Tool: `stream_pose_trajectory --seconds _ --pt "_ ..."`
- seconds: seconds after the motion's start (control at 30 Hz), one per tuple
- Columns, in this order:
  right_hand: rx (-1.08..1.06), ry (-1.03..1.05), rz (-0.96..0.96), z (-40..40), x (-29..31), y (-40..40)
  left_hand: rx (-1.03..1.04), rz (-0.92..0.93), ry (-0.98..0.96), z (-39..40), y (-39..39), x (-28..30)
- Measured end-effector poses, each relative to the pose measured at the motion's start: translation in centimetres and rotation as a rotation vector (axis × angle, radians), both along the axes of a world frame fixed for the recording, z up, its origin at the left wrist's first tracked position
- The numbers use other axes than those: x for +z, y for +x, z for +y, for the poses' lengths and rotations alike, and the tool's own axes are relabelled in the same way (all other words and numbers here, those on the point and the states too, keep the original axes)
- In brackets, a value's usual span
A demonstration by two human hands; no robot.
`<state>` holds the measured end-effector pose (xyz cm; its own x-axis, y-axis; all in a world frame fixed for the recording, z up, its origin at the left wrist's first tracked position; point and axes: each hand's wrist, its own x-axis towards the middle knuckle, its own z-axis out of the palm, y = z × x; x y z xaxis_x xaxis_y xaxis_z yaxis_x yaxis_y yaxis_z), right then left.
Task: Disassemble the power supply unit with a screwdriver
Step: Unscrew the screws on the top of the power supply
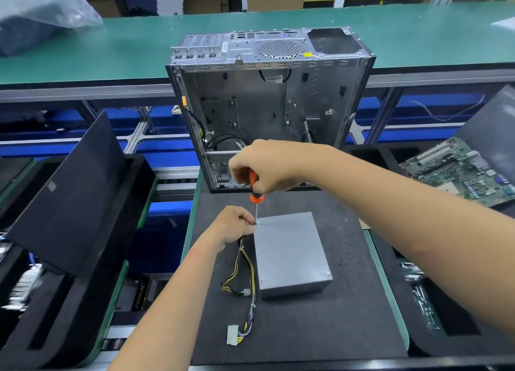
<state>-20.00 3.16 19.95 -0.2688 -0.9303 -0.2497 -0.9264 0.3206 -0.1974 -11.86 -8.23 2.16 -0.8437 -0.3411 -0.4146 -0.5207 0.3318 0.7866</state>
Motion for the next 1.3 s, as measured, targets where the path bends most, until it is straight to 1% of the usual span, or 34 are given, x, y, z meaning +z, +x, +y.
stream_pose_trajectory --seconds 0.03,0.1,0.17,0.23,0.33,0.43,0.63,0.8,0.93,1.03,1.2,1.3 --pt "0.009 0.013 -0.001 0.1 0.1 0.0 0.000 0.000 -0.001 0.0 0.0 0.0" --pt "0.011 0.021 0.071 0.1 -0.1 0.0 -0.008 0.003 -0.006 0.0 0.0 -0.1" --pt "-0.048 0.029 0.154 0.0 -0.5 0.1 -0.013 0.005 -0.005 0.0 0.0 -0.2" --pt "-0.097 0.036 0.195 -0.1 -0.9 0.1 -0.008 0.009 -0.003 -0.1 0.0 -0.3" --pt "-0.065 -0.033 0.096 0.0 -0.7 0.0 0.002 0.019 -0.015 -0.1 0.0 -0.6" --pt "-0.043 -0.054 -0.018 0.3 -0.4 -0.3 0.002 0.028 -0.030 0.0 0.0 -0.9" --pt "-0.154 -0.055 0.104 0.2 -1.3 -0.2 -0.038 0.061 -0.061 -0.2 0.2 -1.0" --pt "-0.108 -0.056 -0.015 0.6 -0.7 -0.1 -0.070 0.147 -0.090 -0.1 0.6 -0.9" --pt "-0.115 -0.079 -0.016 0.8 -0.8 -0.3 -0.122 0.200 -0.147 -0.3 0.7 -0.8" --pt "-0.141 -0.050 -0.002 1.0 -0.8 -0.7 -0.187 0.210 -0.229 -0.5 0.6 -0.6" --pt "-0.152 -0.035 -0.006 1.1 -0.9 -0.9 -0.369 0.218 -0.429 -0.7 -0.2 0.1" --pt "-0.161 -0.043 -0.007 1.2 -0.9 -0.8 -0.381 0.206 -0.452 -0.8 -0.3 -0.1"
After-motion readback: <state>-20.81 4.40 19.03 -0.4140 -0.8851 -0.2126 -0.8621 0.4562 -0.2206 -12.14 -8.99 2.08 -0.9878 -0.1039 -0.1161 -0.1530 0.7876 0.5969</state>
